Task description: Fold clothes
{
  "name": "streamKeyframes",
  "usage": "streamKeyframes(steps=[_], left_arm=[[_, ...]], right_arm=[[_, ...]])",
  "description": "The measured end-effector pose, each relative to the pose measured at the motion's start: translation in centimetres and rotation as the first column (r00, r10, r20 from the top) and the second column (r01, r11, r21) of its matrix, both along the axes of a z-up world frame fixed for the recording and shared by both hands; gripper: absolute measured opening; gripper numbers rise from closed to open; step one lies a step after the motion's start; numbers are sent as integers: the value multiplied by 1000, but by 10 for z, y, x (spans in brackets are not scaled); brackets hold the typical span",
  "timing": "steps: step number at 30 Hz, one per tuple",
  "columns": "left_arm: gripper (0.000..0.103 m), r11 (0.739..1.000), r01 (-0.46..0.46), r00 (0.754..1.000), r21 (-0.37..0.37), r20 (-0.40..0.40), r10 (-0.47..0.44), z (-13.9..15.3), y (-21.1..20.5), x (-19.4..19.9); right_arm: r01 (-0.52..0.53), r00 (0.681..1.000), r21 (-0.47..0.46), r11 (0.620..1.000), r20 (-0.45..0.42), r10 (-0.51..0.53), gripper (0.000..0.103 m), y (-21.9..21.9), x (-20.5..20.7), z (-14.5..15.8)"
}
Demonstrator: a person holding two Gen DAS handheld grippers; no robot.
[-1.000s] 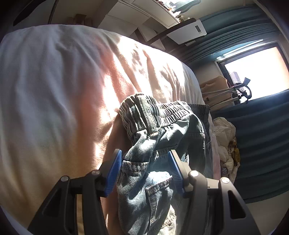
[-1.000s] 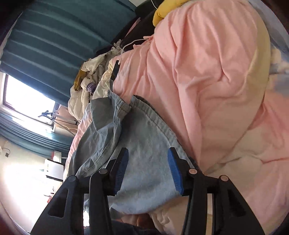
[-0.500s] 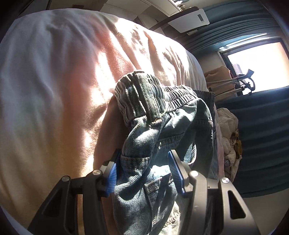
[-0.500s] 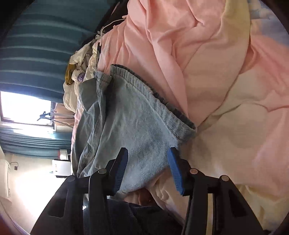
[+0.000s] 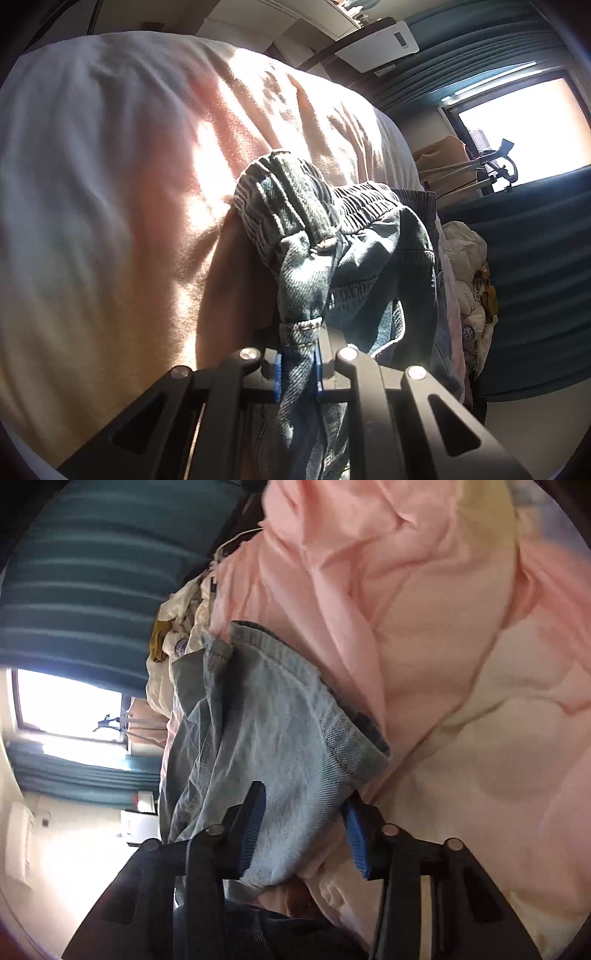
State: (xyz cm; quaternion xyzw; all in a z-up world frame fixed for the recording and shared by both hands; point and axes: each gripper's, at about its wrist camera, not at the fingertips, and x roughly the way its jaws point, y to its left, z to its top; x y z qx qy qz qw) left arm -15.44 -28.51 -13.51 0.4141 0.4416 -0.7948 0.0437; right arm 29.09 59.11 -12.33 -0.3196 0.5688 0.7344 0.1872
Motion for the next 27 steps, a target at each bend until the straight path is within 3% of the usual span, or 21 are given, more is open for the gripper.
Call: streamKeyframes(steps=[2,7,11,15,20,27], left_arm=[[10,1000,-4,999,-19,-48,3,15,-1,5],[10,999,-17,984,-43,-180,9,63,-12,25],[9,999,-6,972,46,-235,17,91,-33,29],[9,995,15,973,96,-231,8,106,-28,-1],[9,999,33,975,-9,-221,-34,130,16,-61],[9,981,76,977,-178,-184,-109,158,78,-170]], right_arm=[[-16,1000,36,999,-12,16,2,1,-9,11],[32,988,123,992,-155,-13,1,7,-14,68],[46,976,178,983,-218,-7,1,16,-28,110],[42,967,187,982,-256,8,1,32,-54,132],[39,971,234,972,-239,18,1,59,-110,148],[53,983,225,973,-183,-12,1,103,-206,122]])
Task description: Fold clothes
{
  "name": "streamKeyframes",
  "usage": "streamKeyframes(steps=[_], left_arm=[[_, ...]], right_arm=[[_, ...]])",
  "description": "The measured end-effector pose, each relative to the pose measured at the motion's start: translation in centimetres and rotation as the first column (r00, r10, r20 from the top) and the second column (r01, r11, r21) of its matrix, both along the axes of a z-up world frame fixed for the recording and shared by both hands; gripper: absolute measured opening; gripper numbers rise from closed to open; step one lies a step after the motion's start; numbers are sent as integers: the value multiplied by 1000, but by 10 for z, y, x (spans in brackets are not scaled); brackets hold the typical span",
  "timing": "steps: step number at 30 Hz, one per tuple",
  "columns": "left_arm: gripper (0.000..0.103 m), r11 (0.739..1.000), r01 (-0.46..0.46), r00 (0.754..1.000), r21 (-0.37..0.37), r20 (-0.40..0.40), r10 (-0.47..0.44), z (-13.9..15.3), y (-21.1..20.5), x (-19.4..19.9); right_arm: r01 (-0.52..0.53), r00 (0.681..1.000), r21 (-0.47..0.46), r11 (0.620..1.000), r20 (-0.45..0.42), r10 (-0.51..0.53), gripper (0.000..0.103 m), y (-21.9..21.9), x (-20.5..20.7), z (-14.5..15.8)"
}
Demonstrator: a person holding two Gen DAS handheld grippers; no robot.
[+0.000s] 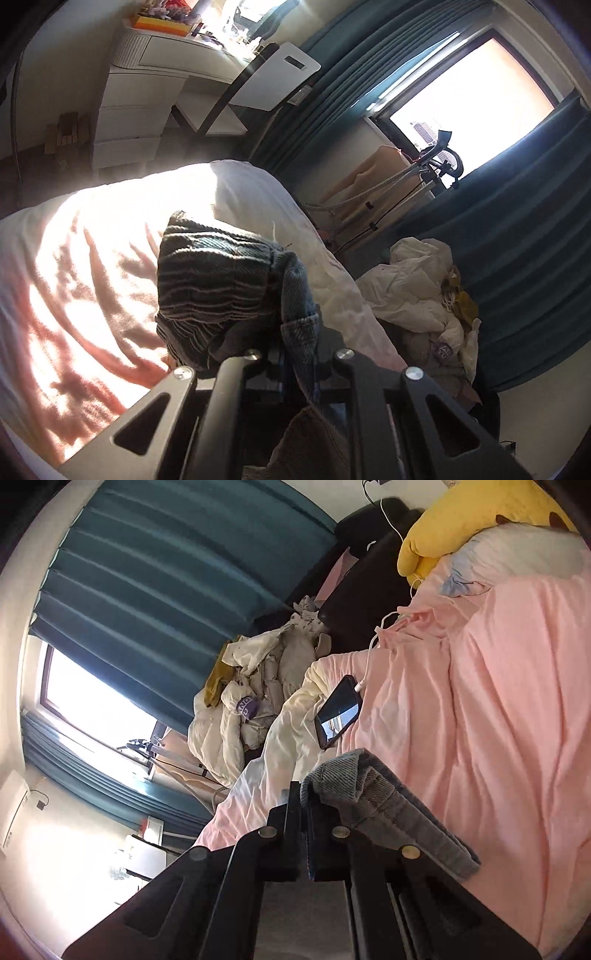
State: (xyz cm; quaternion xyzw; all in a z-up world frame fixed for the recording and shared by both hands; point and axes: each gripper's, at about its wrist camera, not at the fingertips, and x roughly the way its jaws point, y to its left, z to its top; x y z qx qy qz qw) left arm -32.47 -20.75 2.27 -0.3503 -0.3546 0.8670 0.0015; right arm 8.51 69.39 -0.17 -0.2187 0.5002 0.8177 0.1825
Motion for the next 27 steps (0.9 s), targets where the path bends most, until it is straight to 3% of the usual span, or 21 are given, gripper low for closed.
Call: streamKeyframes(steps=[4,9,13,16,21,24,27], left_arm=[[9,997,39,999,-71,40,-36,-5,44,-70],[10,984,79,989,-157,139,-57,-53,91,-137],[10,980,102,978,-173,196,-67,-95,107,-168],[12,968,137,969,-212,230,-87,-111,115,-174],[20,963,193,961,-187,232,-148,-105,115,-170],[28,963,241,953,-124,218,-211,-88,106,-159],[36,956,284,949,-72,165,-269,-65,98,-138]], right_arm=[[-9,999,34,999,47,8,1,20,-47,-19],[-21,992,29,999,126,18,1,44,-92,-61],[-51,982,32,998,183,44,1,53,-112,-97],[-76,973,59,995,223,61,1,53,-122,-111],[-121,959,129,984,271,83,2,44,-130,-107],[-124,964,142,982,252,85,6,37,-123,-93],[-117,974,165,979,213,81,18,22,-109,-72]])
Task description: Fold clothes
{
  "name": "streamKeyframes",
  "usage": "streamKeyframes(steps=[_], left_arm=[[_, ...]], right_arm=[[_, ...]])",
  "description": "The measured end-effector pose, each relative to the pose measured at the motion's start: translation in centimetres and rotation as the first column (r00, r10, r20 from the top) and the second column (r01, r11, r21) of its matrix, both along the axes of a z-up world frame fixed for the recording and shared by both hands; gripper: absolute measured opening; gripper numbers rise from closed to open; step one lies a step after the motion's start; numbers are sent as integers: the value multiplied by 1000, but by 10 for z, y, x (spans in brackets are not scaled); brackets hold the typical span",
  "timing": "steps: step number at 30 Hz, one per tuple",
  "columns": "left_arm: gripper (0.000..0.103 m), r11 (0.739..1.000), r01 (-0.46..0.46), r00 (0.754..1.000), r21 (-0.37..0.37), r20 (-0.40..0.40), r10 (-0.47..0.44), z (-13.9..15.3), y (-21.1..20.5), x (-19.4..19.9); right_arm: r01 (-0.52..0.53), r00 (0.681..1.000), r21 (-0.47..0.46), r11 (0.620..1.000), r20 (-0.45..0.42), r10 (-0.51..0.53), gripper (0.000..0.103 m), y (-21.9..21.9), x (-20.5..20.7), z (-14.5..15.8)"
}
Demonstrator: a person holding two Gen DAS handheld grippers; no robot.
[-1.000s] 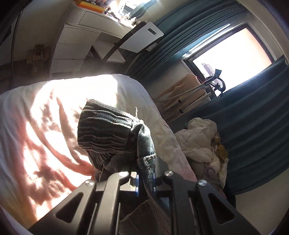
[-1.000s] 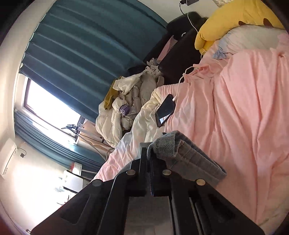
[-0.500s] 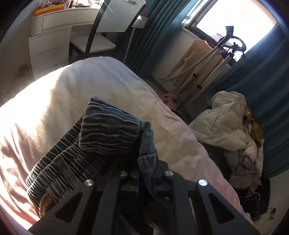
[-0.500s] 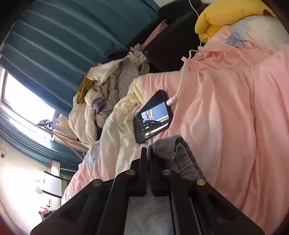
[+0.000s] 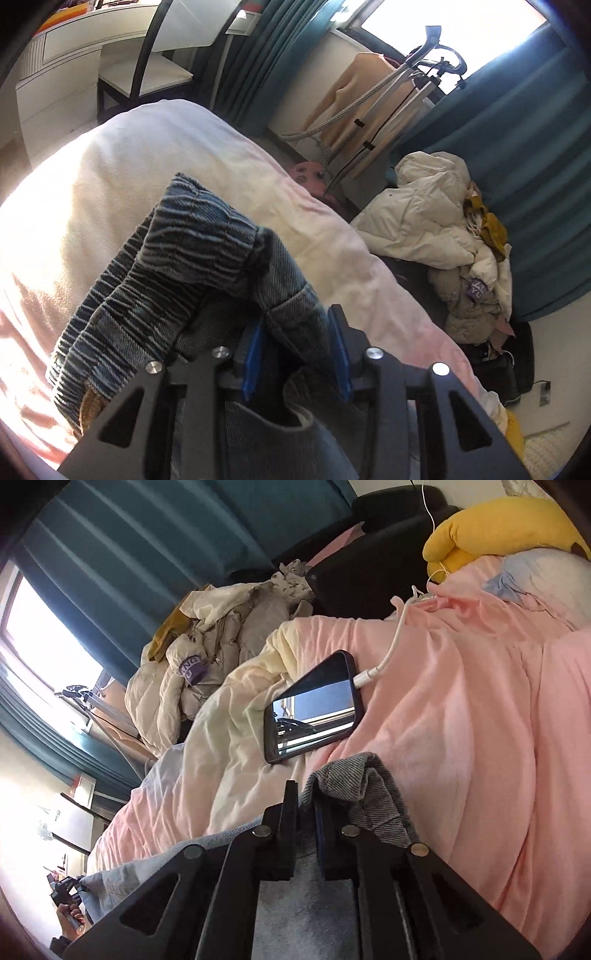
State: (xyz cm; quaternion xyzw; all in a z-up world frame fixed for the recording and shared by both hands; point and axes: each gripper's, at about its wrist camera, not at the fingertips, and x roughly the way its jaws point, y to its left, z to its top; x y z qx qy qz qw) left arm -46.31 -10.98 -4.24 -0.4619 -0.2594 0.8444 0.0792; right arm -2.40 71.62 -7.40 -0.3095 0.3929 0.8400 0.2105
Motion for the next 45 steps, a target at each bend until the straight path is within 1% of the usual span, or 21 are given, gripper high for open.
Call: streamKeyframes(steps=[2,3,4,8,13,16,19,21,22,23,26,29,30,33,34,37,39,40,41,42,45], left_arm=[[41,999,4,1000,43,-29,-3,11,-8,23],[48,998,-3,999,60,-39,6,15,-13,36],[50,997,-11,999,78,-50,14,18,-19,49],[52,981,-70,996,180,-41,79,7,-42,101],[54,929,-197,980,314,50,191,-35,-60,155],[54,896,-243,970,372,105,220,-63,-61,176],[54,852,-266,964,451,135,230,-92,-65,184],[54,839,-291,957,459,147,252,-106,-68,184],[54,836,-302,953,457,152,261,-113,-69,183],[54,838,-291,957,461,138,257,-114,-69,180],[54,845,-256,966,470,95,240,-118,-68,169],[54,849,-224,973,479,56,225,-121,-69,159],[54,840,-223,973,494,55,226,-124,-70,156],[54,821,-220,973,527,55,225,-129,-74,148],[54,828,-216,974,518,53,222,-128,-74,146],[51,884,-187,980,428,26,195,-121,-67,138],[35,925,-158,986,345,-2,169,-113,-62,129],[30,932,-152,986,330,-11,165,-111,-63,128],[23,928,-155,985,340,-18,171,-110,-65,129],[16,916,-165,983,366,-14,183,-109,-69,130],[13,893,-176,979,415,-24,204,-97,-79,138]], right_arm=[[-2,1000,27,1000,-19,2,27,-17,11,14],[1,1000,40,999,-21,0,28,-27,17,20],[4,1000,47,999,-27,-3,28,-38,23,25],[-3,998,-4,1000,-63,3,29,-78,43,32],[5,997,-149,989,-72,-16,32,-128,60,24],[35,996,-226,974,-77,-53,41,-149,73,16],[43,996,-293,955,-67,-66,52,-161,88,6],[50,994,-339,939,-75,-80,64,-164,102,-2],[57,994,-352,934,-67,-86,76,-164,108,-6],[73,994,-365,928,-46,-97,78,-164,113,-12],[120,986,-478,870,-42,-159,78,-157,123,-35],[151,985,-485,861,4,-170,78,-152,117,-49],[153,985,-498,854,5,-173,78,-151,114,-54],[146,981,-552,821,-24,-190,77,-147,103,-71],[140,981,-552,822,-34,-191,75,-144,98,-73],[132,981,-524,841,-53,-187,58,-137,83,-74],[145,983,-473,869,-32,-181,46,-131,74,-71],[154,983,-452,879,-23,-184,33,-129,71,-70],[157,982,-439,885,-29,-188,24,-130,70,-67],[159,981,-426,891,-37,-193,22,-130,70,-65],[146,981,-377,915,-61,-182,14,-134,70,-52]])
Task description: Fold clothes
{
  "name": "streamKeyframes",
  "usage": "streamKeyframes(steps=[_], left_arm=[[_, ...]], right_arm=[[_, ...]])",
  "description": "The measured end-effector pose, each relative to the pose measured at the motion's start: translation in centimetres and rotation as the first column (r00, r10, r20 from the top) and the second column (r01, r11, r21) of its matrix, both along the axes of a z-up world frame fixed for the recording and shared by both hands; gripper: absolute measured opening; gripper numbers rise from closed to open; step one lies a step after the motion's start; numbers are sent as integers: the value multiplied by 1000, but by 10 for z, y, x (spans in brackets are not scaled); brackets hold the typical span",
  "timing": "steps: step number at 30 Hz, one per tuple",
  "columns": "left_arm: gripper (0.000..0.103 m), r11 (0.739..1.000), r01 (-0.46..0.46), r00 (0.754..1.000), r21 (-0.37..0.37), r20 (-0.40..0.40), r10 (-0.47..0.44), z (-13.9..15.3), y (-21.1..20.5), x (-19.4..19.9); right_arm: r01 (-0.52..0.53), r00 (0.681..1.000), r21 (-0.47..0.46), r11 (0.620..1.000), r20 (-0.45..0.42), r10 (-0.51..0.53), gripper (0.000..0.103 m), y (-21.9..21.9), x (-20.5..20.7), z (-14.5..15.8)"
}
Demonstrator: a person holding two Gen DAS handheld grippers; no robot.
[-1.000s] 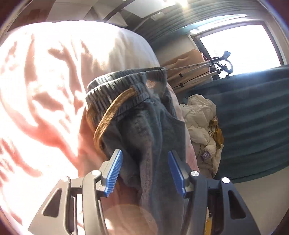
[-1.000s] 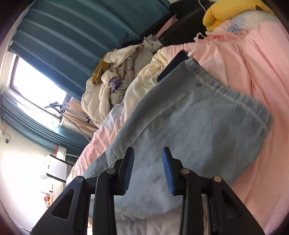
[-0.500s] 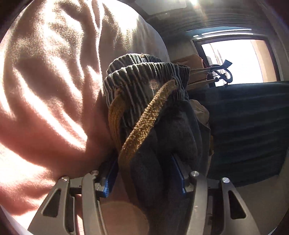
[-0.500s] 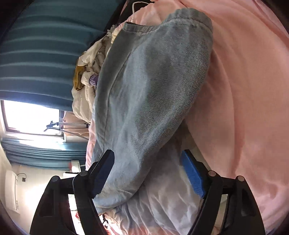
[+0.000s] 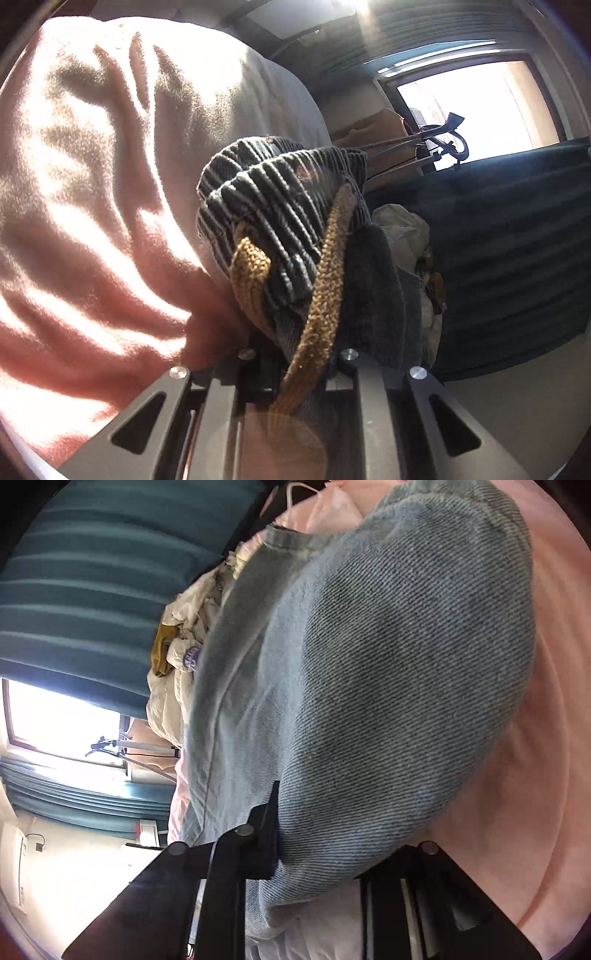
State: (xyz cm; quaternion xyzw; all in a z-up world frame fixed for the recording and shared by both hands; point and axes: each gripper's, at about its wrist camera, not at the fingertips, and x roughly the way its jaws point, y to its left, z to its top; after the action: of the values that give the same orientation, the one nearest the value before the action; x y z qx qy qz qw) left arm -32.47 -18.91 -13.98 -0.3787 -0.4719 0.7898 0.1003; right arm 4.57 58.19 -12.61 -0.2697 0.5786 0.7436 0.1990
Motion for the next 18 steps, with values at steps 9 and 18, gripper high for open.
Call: streamKeyframes(steps=[9,18], left_arm=[[12,995,38,996,-87,-83,-45,89,-58,59],[12,984,37,998,-173,53,-28,38,-113,164]], right_arm=[[-70,997,75,995,-35,72,12,-5,3,29],[-144,989,17,989,-21,144,12,-13,-1,29]])
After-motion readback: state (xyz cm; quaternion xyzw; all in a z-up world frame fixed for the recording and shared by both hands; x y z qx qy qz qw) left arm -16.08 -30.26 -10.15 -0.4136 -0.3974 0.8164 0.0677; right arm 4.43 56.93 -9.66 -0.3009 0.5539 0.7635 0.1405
